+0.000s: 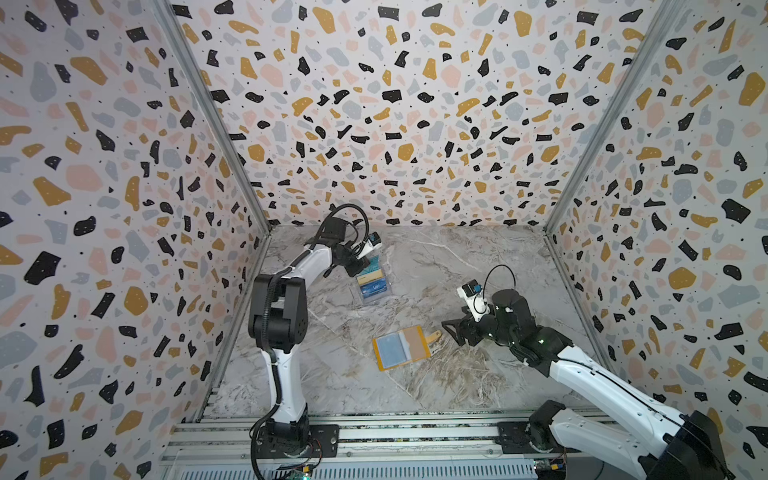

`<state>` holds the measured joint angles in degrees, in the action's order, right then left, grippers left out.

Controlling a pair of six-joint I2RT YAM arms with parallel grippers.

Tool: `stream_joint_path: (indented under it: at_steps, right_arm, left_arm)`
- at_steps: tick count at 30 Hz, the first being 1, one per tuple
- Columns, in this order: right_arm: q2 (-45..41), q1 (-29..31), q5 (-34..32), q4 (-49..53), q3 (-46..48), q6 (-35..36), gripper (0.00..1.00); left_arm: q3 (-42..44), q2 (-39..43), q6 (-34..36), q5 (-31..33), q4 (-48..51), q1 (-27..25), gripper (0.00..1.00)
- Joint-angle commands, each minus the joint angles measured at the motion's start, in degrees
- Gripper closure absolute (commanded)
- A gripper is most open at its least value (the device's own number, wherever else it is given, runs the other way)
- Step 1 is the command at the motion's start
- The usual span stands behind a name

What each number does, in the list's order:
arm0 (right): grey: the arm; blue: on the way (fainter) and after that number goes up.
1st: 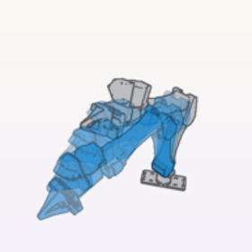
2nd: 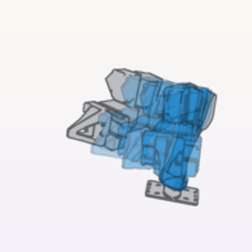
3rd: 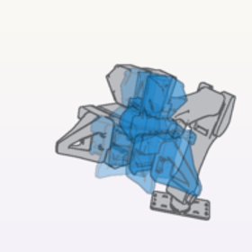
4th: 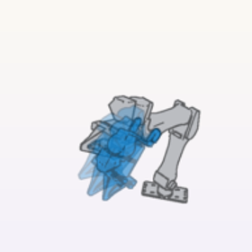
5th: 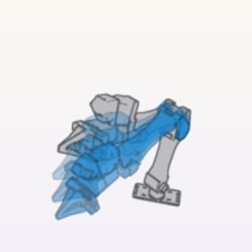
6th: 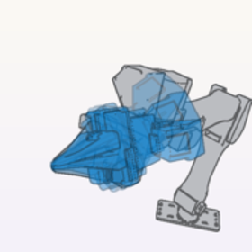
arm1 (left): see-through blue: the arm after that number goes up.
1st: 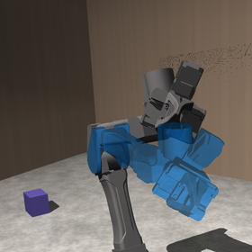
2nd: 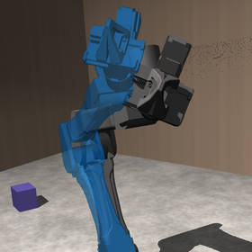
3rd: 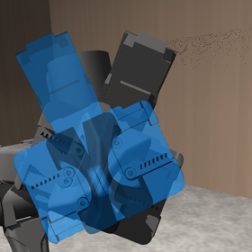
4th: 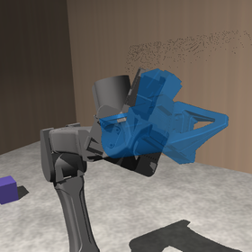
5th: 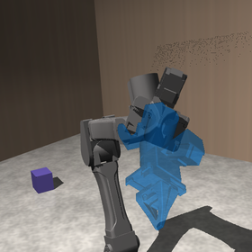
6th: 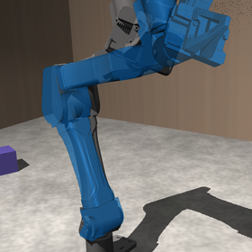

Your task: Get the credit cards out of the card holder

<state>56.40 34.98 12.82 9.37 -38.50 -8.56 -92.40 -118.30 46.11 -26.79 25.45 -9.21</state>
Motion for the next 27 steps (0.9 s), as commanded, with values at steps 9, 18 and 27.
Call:
stream_joint_path:
  at_steps: [9,18,27]
  right_arm:
    - [-1.45,-0.23,0.01,-0.82,0.01,-0.32,0.15]
    - [-2.6,-0.23,-1.01,-1.18,0.31,-0.43,0.15]
    - [-3.48,-0.2,-1.82,-1.24,0.49,-0.55,0.15]
  left_arm:
    - [-0.87,-1.25,0.3,-2.29,-0.01,1.34,1.0]
    - [-0.32,-1.49,-0.05,-3.79,-0.11,2.11,1.0]
    - [-0.12,-2.42,-0.03,-4.78,0.22,2.35,1.0]
